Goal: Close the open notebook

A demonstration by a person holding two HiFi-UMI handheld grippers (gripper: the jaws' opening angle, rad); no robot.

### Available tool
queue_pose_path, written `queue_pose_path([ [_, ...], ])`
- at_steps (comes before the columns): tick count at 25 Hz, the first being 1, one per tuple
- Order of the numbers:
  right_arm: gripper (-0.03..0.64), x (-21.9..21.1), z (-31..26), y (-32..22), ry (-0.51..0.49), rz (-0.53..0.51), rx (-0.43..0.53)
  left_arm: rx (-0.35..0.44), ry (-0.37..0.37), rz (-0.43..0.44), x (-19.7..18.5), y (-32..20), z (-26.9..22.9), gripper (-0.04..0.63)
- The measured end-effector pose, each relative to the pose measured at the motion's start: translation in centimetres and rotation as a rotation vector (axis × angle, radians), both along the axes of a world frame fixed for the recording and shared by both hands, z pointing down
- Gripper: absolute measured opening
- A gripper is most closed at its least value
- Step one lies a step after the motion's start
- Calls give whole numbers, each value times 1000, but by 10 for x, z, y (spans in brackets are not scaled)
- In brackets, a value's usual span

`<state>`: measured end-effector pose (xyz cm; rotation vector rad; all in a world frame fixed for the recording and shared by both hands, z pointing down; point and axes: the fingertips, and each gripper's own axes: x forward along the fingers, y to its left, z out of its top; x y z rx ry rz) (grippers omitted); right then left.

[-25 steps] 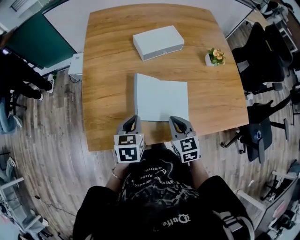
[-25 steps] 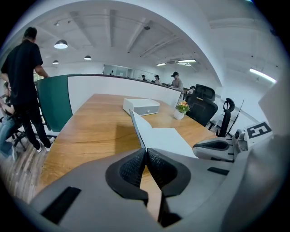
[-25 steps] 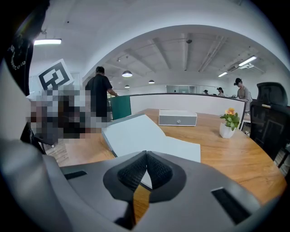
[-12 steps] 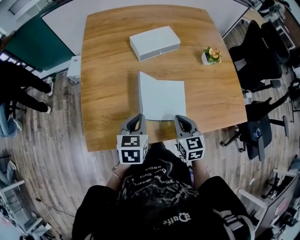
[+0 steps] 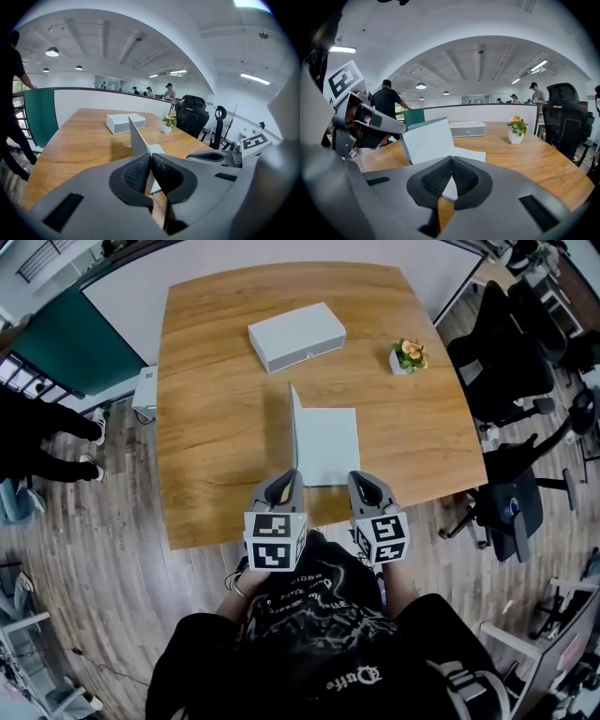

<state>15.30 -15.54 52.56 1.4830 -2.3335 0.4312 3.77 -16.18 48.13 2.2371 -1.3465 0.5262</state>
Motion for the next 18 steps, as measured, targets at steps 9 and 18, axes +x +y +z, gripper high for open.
queue_pose_path([
  [9,8,35,-2,2,-5,23,12,15,6,31,40,1,0,35],
  [18,8,65,5,4,7,39,7,-3,9,78,77,1,18,34],
])
